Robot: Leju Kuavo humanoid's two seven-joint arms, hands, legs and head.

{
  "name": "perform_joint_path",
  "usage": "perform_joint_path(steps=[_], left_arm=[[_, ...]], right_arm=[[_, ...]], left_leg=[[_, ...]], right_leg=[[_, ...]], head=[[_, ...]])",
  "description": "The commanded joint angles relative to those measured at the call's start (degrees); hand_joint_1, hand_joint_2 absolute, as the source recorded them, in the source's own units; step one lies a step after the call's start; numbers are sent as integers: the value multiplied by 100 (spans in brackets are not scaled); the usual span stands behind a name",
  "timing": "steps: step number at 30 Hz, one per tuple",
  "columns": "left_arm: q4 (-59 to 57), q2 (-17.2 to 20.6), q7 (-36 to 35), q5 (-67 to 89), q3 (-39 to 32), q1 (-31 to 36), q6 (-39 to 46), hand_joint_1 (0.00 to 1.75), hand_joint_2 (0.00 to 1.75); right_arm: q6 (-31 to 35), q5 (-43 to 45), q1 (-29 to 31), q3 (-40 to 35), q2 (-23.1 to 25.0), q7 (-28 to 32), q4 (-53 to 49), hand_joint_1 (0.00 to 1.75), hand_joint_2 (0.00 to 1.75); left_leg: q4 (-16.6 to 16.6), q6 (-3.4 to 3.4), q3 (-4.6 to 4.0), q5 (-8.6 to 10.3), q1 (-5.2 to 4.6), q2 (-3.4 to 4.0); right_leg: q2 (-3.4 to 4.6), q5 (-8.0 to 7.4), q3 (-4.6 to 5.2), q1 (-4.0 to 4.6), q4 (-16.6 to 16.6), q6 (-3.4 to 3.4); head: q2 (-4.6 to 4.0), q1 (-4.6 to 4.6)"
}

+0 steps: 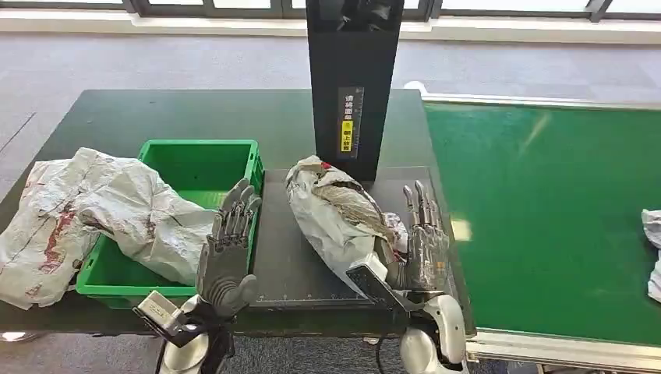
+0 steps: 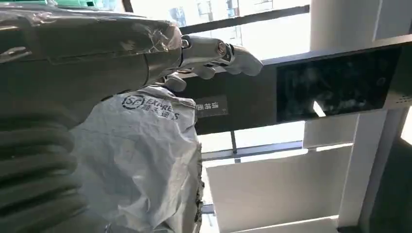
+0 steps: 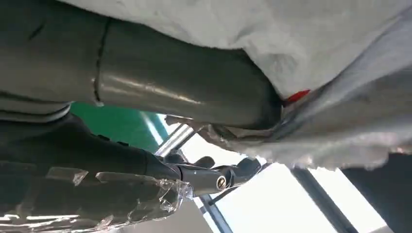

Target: Moved the parcel from conveyor to table for the left to box.

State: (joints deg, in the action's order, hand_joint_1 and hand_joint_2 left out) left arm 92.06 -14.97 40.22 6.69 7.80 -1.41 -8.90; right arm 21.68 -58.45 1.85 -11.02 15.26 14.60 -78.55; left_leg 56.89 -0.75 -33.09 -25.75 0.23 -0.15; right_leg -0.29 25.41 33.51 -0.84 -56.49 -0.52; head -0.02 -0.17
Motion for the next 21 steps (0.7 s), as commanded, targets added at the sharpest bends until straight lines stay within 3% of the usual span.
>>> perform_joint_path(steps=[1,3,4,11,16,17,21], left_arm=[[-637,69,-22,1137,307,195,552,0,0],[-817,61,-22,1745,351,263,1006,0,0],[-985,-29,-83,2172,350,344,1403,0,175],[-1917,-131,-950,4722,632,993,3552,0,175],[-2876,-38,-1947,6207,1281,1813,3638,0,175],[-3268,-33,-2653,7159,1424,2118,3963,0,175],[-3725,-167,-2859,7354,1389,2483,4018,0,175]], right_arm=[[-98,207,203,318,1,144,607,0,0],[-117,245,209,310,5,179,609,0,0],[-115,292,194,310,5,223,591,0,0],[-316,568,271,178,39,538,736,0,0],[-507,799,685,62,42,777,1212,0,0],[-553,885,665,32,51,873,1188,0,0],[-585,890,574,-38,54,883,1118,0,0]], left_leg=[[-8,1,13,2,0,-5],[-9,1,13,2,0,-6],[-8,1,13,2,1,-5],[-5,1,9,7,2,-24],[-2,2,4,9,1,-22],[-2,2,4,10,3,-20],[4,2,2,13,4,-25]], right_leg=[[-5,0,-15,1,9,2],[-6,0,-14,0,10,2],[-5,0,-15,1,9,2],[-23,0,-16,3,10,3],[-21,-4,-11,1,6,1],[-20,-7,-12,4,9,0],[-25,-12,-14,4,8,0]], head=[[-2,0],[-2,0],[0,0],[0,0],[0,0],[-2,0],[0,2]])
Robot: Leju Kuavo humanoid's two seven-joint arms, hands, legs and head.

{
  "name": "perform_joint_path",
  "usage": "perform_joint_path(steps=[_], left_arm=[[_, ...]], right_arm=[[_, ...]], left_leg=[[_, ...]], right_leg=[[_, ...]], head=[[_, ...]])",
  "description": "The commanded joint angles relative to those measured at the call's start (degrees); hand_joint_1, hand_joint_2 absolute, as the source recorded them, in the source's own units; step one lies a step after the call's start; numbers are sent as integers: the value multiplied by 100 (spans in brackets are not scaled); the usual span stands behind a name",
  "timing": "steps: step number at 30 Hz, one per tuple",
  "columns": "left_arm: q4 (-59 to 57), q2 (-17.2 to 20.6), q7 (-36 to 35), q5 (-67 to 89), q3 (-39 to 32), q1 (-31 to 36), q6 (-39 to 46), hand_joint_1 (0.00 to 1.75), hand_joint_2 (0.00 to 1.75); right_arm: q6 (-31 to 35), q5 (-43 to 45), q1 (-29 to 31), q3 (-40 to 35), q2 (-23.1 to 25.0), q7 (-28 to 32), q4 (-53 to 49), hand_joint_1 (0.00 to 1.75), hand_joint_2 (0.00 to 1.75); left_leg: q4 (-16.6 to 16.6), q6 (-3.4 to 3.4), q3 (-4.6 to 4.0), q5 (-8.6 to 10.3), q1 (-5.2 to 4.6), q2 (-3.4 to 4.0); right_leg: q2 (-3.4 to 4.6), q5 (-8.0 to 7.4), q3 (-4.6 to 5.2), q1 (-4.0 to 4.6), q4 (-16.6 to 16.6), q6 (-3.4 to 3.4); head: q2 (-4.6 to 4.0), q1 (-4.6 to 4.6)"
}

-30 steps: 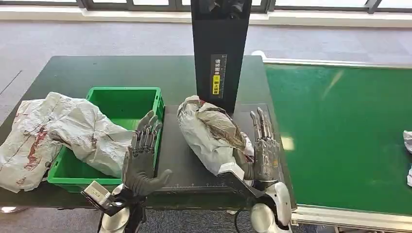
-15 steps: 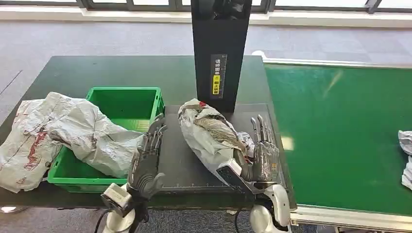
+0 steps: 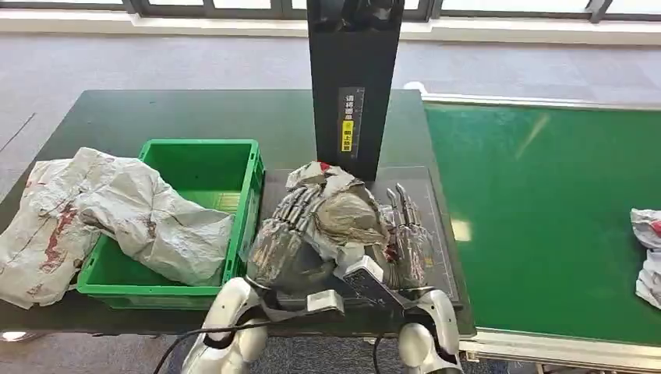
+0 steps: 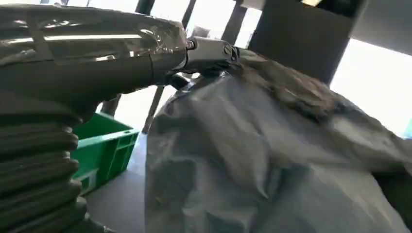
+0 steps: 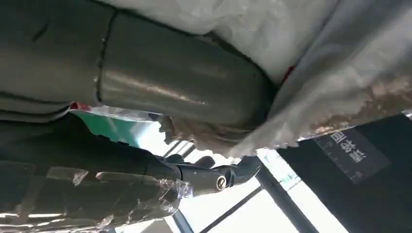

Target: Moved the parcel from conveyor to table for the left to box.

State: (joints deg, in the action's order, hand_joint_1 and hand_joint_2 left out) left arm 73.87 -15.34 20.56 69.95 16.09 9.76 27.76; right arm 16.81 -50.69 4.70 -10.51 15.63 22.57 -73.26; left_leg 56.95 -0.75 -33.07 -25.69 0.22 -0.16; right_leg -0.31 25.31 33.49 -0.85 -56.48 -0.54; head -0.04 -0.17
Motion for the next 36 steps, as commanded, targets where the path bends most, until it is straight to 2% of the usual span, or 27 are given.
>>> perform_joint_path(steps=[1,2,3,5,6,8,11,13,14,19,30,36], left_arm=[[-1906,-130,-893,1027,560,1366,352,0,175],[-2349,-16,-1900,2005,727,1711,618,0,175],[-2887,-17,-2034,2005,772,2062,829,0,175],[-3359,-87,-2035,2005,713,2323,921,0,175],[-3661,42,-2323,2005,1139,2535,1019,12,175],[-3781,51,-2504,2005,1342,2577,1150,12,175],[-3781,51,-2504,2005,1342,2577,1150,12,175],[-3781,51,-2504,2005,1342,2577,1150,12,175],[-3708,85,-2544,2005,1413,2527,1218,175,175],[-2833,486,-3142,2005,1992,2333,1224,175,175],[-1976,775,-3350,2005,2166,2153,1224,175,175],[-1118,1223,-3909,2005,2605,2120,1224,175,175]], right_arm=[[-97,114,289,-88,16,86,589,0,0],[-106,149,157,-144,-2,142,441,0,0],[-126,153,54,-202,-23,135,324,0,0],[-145,161,-47,-278,-39,139,199,0,0],[-151,160,-82,-340,-56,140,154,0,0],[-144,163,-102,-370,-63,141,123,0,0],[-144,163,-102,-370,-63,141,123,0,0],[-144,163,-102,-370,-63,141,123,0,0],[-140,169,-94,-363,-68,141,127,0,0],[-84,214,-192,-362,-59,167,73,0,0],[-46,275,-347,-385,-72,220,-160,0,0],[-14,333,-439,-428,-80,302,-372,0,0]], left_leg=[[-3,2,4,6,2,-13],[-8,3,7,8,4,-14],[-4,2,4,6,3,-14],[-4,1,6,7,2,-16],[-8,0,8,12,7,-38],[-6,0,6,13,8,-48],[-16,-2,22,5,7,14],[-2,0,6,5,4,1],[-3,0,12,2,12,2],[-4,-1,8,3,1,14],[-2,-1,3,2,4,17],[-2,-2,8,-3,7,22]], right_leg=[[-12,-4,-10,3,6,1],[-13,-8,-17,5,12,5],[-13,-6,-12,4,6,6],[-15,-5,-11,3,4,7],[-37,-6,-20,8,12,11],[-45,-5,-20,10,13,12],[16,-15,-18,11,17,12],[1,-9,-3,5,4,11],[3,-9,-12,15,11,14],[18,-9,1,2,1,12],[21,-10,5,5,1,12],[25,-7,0,8,1,16]], head=[[2,-2],[0,2],[2,-2],[2,2],[2,0],[2,0],[2,11],[2,0],[0,2],[0,2],[0,2],[2,4]])
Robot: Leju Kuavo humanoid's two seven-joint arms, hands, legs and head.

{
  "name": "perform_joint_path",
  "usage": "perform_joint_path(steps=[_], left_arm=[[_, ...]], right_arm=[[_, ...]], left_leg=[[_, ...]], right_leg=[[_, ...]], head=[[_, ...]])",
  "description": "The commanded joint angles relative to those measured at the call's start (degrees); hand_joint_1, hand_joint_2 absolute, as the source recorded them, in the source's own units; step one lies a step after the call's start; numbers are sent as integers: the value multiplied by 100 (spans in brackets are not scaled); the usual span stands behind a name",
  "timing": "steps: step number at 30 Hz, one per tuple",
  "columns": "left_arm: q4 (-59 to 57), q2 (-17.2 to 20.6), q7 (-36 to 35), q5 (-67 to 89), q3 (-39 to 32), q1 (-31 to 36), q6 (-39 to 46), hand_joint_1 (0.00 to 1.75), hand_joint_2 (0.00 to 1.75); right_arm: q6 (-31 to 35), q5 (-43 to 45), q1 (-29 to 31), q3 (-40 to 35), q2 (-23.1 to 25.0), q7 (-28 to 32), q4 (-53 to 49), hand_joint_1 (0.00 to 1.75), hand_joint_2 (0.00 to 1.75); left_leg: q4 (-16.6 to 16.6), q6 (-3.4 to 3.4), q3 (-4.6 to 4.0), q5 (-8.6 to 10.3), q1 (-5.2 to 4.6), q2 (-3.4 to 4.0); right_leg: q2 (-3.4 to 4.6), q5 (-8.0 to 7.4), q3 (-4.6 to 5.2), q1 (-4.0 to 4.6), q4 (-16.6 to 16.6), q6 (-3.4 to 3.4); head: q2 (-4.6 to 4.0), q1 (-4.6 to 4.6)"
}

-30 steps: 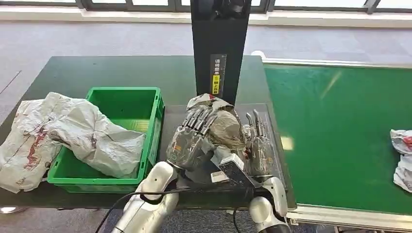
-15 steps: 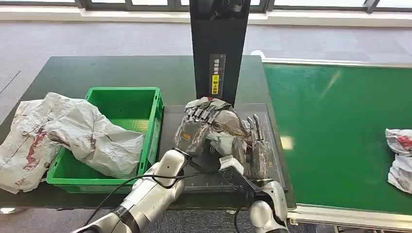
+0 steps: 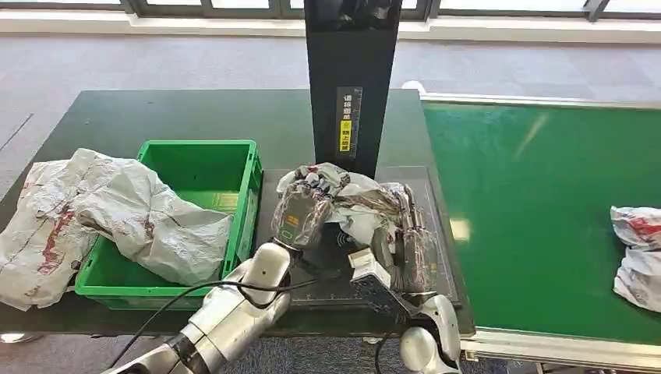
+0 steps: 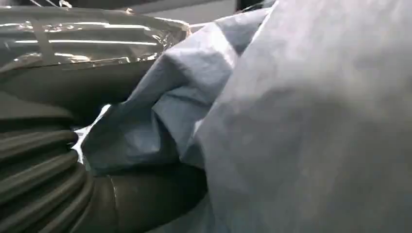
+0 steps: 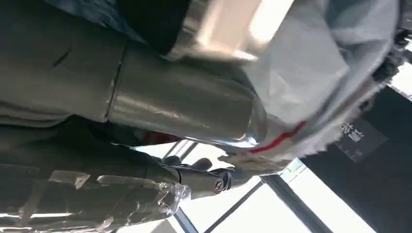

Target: Moved the parcel from conveyor to table for the left to box.

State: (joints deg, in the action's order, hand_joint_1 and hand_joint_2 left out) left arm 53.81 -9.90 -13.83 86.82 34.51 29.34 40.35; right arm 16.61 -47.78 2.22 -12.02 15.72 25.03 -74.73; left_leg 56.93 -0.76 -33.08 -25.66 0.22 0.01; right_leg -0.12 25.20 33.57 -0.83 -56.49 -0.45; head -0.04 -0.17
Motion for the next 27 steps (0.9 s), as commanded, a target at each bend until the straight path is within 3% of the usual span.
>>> perform_joint_path(steps=[1,7,9,11,13,14,15,16,17,18,19,22,25,26,27], left_arm=[[888,679,-470,318,763,162,-35,175,175],[888,679,-470,318,763,162,-35,175,175],[1173,886,-744,318,957,223,-35,175,175],[1864,1573,-1802,318,1646,640,-35,175,175],[2354,1931,-2119,318,1695,760,-35,175,175],[3095,2343,-2132,318,1279,790,-35,175,175],[3395,2427,-1928,318,938,661,-35,175,175],[4086,2219,-927,318,-260,17,-35,175,175],[4578,1225,513,318,-1643,-788,-35,175,175],[5014,268,1976,318,-2548,-1119,-35,175,175],[5210,105,2125,318,-2731,-1123,-35,175,175],[5335,101,2128,318,-2948,-1060,-35,175,175],[5077,106,2156,171,-3605,-853,-35,175,175],[4802,19,2547,-62,-4125,-696,-35,175,175],[4506,-328,3320,-210,-4905,-543,-35,175,175]], right_arm=[[5,42,-191,-278,-88,57,-226,0,0],[5,42,-191,-278,-88,57,-226,0,0],[35,104,-203,-274,-92,122,-250,0,0],[102,223,-235,-285,-109,243,-334,0,0],[107,249,-237,-299,-128,264,-346,0,0],[106,288,-217,-302,-135,270,-284,0,0],[104,309,-202,-299,-133,277,-243,0,0],[109,354,-163,-297,-130,308,-141,0,0],[123,387,-133,-301,-128,341,-63,0,0],[132,406,-111,-305,-125,357,3,0,0],[136,416,-107,-303,-119,367,43,0,0],[146,431,-97,-308,-108,392,108,0,0],[142,444,-95,-293,-88,404,185,0,0],[153,449,-100,-278,-82,408,213,0,0],[146,419,-88,-219,-61,384,226,0,0]], left_leg=[[-4,-2,9,-4,5,7],[-4,0,7,-2,3,4],[-4,0,7,-1,3,2],[-2,-2,6,-2,6,0],[2,-3,0,-3,7,0],[11,-6,-6,-6,11,8],[11,-6,-12,-5,9,18],[10,-9,-5,-9,10,30],[5,-12,-1,-5,8,38],[-6,-7,8,-10,6,53],[-6,-6,1,-4,6,33],[9,2,1,-17,8,6],[-10,-6,3,-7,2,38],[-11,-10,14,-16,7,50],[-9,-10,11,-15,-1,38]], right_leg=[[8,2,-7,5,5,6],[2,1,-6,4,5,3],[2,1,-6,3,5,3],[0,3,-6,7,3,7],[0,3,-1,8,-1,9],[8,4,8,12,-10,12],[19,1,20,10,-13,10],[31,2,19,12,-15,14],[40,-3,16,11,-8,10],[56,-3,9,9,2,6],[36,-2,7,10,0,3],[9,19,-2,9,-10,5],[42,4,4,0,-3,12],[55,2,-1,6,1,18],[36,6,4,-1,-5,16]], head=[[0,2],[2,4],[0,2],[2,2],[0,2],[0,2],[0,2],[2,2],[2,2],[2,4],[2,2],[2,2],[2,0],[0,2],[2,7]])
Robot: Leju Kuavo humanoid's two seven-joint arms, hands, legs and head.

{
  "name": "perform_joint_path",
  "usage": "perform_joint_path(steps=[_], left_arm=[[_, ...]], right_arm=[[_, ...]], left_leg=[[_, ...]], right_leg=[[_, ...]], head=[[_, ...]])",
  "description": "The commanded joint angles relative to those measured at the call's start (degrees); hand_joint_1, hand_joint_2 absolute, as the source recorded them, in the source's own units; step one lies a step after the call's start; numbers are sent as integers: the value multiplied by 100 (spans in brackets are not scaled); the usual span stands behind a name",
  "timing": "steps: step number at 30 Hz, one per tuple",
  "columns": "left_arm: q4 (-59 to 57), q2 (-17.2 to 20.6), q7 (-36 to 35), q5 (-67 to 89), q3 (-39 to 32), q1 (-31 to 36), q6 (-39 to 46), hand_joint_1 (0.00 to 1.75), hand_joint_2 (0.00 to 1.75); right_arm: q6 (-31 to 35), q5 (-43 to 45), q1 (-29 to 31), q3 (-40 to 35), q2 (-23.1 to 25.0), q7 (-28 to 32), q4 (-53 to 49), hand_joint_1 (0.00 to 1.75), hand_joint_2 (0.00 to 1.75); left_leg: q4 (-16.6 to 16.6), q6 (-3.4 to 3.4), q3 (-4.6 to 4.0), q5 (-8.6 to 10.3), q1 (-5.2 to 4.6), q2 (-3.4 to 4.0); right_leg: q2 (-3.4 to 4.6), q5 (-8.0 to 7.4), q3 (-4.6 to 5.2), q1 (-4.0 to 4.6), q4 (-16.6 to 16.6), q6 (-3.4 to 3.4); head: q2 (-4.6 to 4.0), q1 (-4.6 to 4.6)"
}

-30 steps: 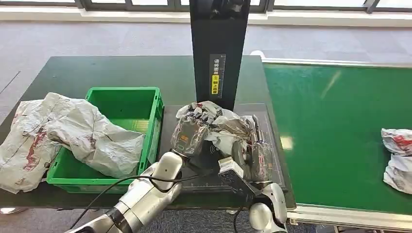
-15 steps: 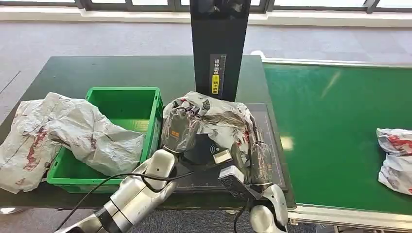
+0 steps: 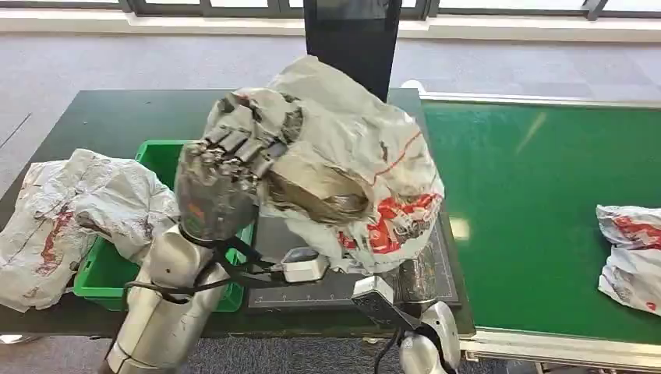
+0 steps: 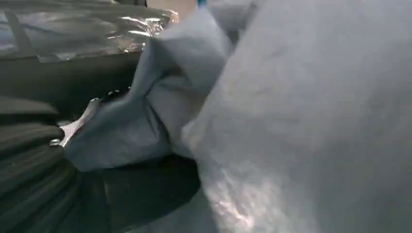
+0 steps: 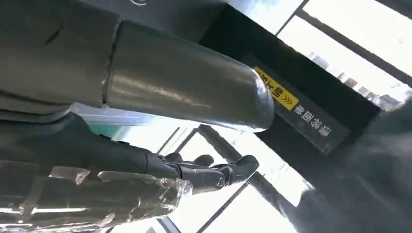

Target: Moved the parcel from conveyor to table for the left to box.

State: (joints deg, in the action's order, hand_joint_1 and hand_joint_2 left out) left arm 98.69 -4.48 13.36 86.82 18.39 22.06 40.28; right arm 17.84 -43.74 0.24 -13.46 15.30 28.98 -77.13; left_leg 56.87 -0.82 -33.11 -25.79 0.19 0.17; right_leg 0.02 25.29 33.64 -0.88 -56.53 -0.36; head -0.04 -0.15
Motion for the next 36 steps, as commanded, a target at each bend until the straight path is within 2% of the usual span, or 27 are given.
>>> perform_joint_path(steps=[1,2,3,5,6,11,12,13,14,17,18,20,29,33,36], left_arm=[[-121,-995,938,-316,-3628,276,-28,175,175],[-347,-1104,1135,-140,-4003,447,-28,175,175],[-501,-992,891,49,-4083,491,-28,175,175],[-929,-772,484,264,-4047,623,-28,175,175],[-995,-719,384,279,-4071,456,-28,175,175],[-1100,-762,468,296,-4206,386,-28,175,175],[-1550,-468,85,318,-4014,318,-28,175,175],[-1899,130,-900,318,-3261,214,-28,175,175],[-2063,326,-1284,318,-2959,204,-28,175,175],[-3179,759,-2535,318,-2007,364,-28,175,175],[-3332,717,-2648,318,-1917,418,-28,175,175],[-3839,881,-3286,318,-1392,531,-28,175,175],[-5181,715,-3037,318,-1800,745,-28,175,175],[-6596,506,-2922,318,-2032,1174,-213,175,175],[-6596,506,-2922,318,-2032,1174,-213,175,175]], right_arm=[[112,-22,42,-97,-1,36,425,0,0],[97,-18,72,-86,-17,36,460,0,0],[82,-12,83,-80,-7,35,463,0,0],[53,-52,101,-37,57,-10,483,0,0],[68,40,102,-63,1,37,505,0,0],[64,34,98,-54,8,41,503,0,0],[48,23,83,-44,14,21,486,0,0],[-65,-51,55,8,33,31,458,0,0],[-18,-80,62,18,28,-37,457,0,0],[-79,-90,86,31,34,-58,440,0,0],[2,-28,120,-108,-56,-193,451,0,0],[-59,76,178,-205,-144,-216,471,0,0],[-116,4,169,-16,-95,-142,605,0,0],[-95,-47,91,85,-98,-105,524,0,0],[-95,-47,91,85,-98,-105,524,0,0]], left_leg=[[-1,-4,11,0,8,12],[-3,-8,13,3,12,20],[-4,-6,8,5,7,5],[-7,-7,14,10,8,8],[-9,-13,12,16,6,7],[-8,-20,11,20,7,-3],[-9,-20,13,20,11,-7],[-13,-20,20,20,12,-5],[-25,-20,30,25,3,-8],[-27,-22,29,31,13,-41],[-26,-22,27,32,18,-37],[-18,-23,18,30,13,-32],[-12,-20,17,25,18,-15],[-15,-21,19,28,19,-26],[-10,-20,13,25,15,-21]], right_leg=[[14,-4,-4,9,1,8],[23,-7,-1,14,0,13],[4,-3,-7,14,3,6],[7,-5,-11,15,5,7],[7,-7,-8,14,6,7],[0,-6,-6,17,2,12],[-4,-5,-10,21,5,13],[-2,-6,-17,24,11,13],[-4,-6,-23,16,13,13],[-33,-4,-35,15,15,16],[-29,-8,-32,20,19,17],[-26,-5,-14,17,8,15],[-5,-8,-15,20,9,13],[-16,-6,-18,21,11,14],[-12,-6,-11,20,7,11]], head=[[0,0],[0,2],[0,0],[0,0],[2,2],[0,2],[2,0],[0,0],[0,0],[2,-2],[0,2],[0,2],[0,0],[2,2],[0,0]])
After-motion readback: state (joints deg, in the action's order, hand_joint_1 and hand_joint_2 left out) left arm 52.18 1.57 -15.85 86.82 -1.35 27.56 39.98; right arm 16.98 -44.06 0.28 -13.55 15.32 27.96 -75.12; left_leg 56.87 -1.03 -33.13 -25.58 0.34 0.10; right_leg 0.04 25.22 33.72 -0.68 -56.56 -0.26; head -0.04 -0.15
